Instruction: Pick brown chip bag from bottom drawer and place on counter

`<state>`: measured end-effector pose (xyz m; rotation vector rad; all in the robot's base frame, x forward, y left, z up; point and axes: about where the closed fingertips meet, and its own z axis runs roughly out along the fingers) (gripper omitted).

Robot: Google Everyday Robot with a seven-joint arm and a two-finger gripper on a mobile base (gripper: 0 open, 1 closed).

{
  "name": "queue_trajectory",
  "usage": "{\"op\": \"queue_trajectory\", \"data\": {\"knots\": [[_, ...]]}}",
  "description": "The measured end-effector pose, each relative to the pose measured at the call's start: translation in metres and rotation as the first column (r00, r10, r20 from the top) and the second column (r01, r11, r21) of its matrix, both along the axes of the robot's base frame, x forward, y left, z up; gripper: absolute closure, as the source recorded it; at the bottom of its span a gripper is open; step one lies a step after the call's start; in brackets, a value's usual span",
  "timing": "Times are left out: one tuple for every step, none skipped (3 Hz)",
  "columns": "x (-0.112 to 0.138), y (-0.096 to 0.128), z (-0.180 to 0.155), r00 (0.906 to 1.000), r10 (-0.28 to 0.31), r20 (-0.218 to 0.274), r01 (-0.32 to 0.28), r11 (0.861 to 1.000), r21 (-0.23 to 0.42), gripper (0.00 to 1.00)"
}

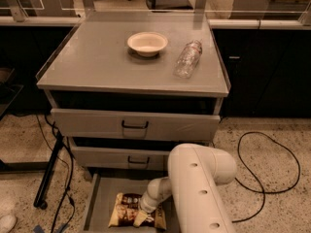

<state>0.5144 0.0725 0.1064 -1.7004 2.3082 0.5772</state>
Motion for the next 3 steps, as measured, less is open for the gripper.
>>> {"op": "queue_trajectory", "data": {"knots": [[0.0000,0.0000,0.0000,1.0000,0.000,0.000,0.000,1.000,0.000,0.46],[0.0000,0.0000,0.0000,1.0000,0.000,0.000,0.000,1.000,0.000,0.70],[0.0000,0.0000,0.0064,1.0000,0.000,0.000,0.000,1.000,0.000,0.95]]}}
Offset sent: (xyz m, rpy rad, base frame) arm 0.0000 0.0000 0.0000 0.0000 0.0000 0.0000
